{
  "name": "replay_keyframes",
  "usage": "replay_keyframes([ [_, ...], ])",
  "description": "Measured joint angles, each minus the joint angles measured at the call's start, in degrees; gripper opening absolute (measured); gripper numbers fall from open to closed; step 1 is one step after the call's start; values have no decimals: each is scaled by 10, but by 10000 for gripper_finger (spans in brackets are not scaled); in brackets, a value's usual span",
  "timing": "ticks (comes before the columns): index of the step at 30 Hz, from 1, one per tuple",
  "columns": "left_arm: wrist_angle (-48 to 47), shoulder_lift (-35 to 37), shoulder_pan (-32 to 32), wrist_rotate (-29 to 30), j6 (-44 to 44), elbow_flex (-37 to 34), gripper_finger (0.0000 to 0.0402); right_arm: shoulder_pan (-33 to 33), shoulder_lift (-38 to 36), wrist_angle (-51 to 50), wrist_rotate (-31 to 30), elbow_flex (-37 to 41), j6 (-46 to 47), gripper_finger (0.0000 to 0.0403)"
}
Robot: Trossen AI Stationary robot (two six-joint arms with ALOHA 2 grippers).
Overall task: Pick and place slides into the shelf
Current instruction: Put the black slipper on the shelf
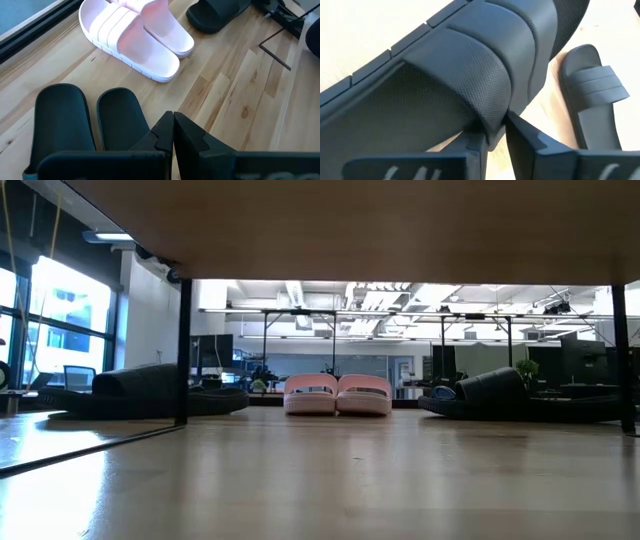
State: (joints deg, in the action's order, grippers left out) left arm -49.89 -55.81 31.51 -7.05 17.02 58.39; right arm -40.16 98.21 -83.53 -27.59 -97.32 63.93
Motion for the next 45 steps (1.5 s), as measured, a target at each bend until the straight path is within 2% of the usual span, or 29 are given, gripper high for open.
replay_keyframes([
  [8, 0, 0, 0, 0, 0, 0, 1, 0, 0, 51, -13, 0, -40, 69],
  [22, 0, 0, 0, 0, 1, 0, 1, 0, 0, 85, -8, -1, -40, 70],
  [33, 0, 0, 0, 0, 2, 0, 1, 0, 0, 94, 2, -44, -75, 70],
  [40, 5, 0, 0, -16, 0, 0, 1, 2, 0, 83, 16, -49, -71, 70],
  [45, 5, 0, 0, -26, 0, 0, 1, 12, 0, 78, 20, -49, -30, 70],
])
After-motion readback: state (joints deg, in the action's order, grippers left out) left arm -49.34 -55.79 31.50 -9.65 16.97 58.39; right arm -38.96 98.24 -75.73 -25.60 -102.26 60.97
